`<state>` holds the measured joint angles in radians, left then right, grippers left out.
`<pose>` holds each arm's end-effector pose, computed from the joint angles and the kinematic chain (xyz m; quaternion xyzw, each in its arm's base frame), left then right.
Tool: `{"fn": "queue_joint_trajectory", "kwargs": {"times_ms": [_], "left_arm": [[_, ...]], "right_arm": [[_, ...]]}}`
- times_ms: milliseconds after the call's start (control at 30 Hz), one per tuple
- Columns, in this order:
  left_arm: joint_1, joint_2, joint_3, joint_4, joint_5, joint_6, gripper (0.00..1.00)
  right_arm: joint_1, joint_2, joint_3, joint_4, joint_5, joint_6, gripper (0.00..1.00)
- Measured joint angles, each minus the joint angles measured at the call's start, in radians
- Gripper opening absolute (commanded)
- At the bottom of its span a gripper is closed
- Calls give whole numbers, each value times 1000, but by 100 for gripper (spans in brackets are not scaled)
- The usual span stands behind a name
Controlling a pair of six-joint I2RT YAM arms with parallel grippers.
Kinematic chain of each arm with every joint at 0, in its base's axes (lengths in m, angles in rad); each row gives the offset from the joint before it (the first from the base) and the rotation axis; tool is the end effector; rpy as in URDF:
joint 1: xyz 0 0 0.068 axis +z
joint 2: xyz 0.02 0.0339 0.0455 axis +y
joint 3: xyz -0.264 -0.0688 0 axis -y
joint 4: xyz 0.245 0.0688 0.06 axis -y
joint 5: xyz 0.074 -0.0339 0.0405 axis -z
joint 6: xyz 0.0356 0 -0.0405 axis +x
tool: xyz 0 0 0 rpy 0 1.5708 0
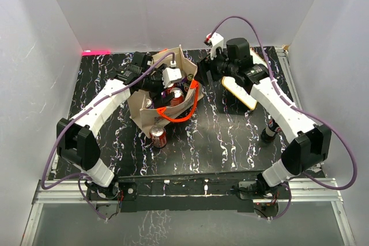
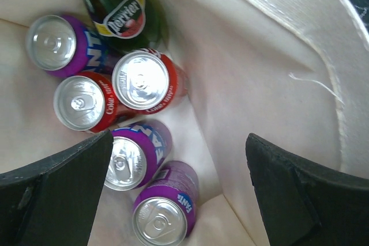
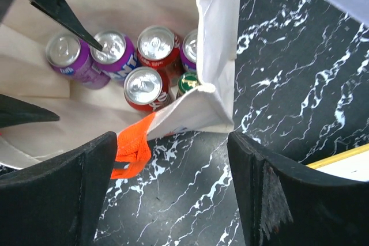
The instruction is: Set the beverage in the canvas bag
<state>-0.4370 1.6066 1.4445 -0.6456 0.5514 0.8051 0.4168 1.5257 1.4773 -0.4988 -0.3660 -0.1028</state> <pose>0.3120 -0.1663 0.3216 0.6021 0.6673 -0.1828 0.3985 0.3124 0.1522 0.3695 -0.3064 0.8056 0.2320 0.4508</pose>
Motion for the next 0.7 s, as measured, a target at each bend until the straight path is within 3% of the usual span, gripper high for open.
{"fn": "queue_joint_trajectory", "kwargs": {"times_ms": [367, 700], "left_arm": [[-1, 0, 30, 148, -118, -215, 97], [-1, -16, 140, 192, -280, -441, 97]], "right_arm": [[-53, -126, 44, -130, 116, -36, 85], [-406, -405, -46, -336, 233, -54, 85]]}}
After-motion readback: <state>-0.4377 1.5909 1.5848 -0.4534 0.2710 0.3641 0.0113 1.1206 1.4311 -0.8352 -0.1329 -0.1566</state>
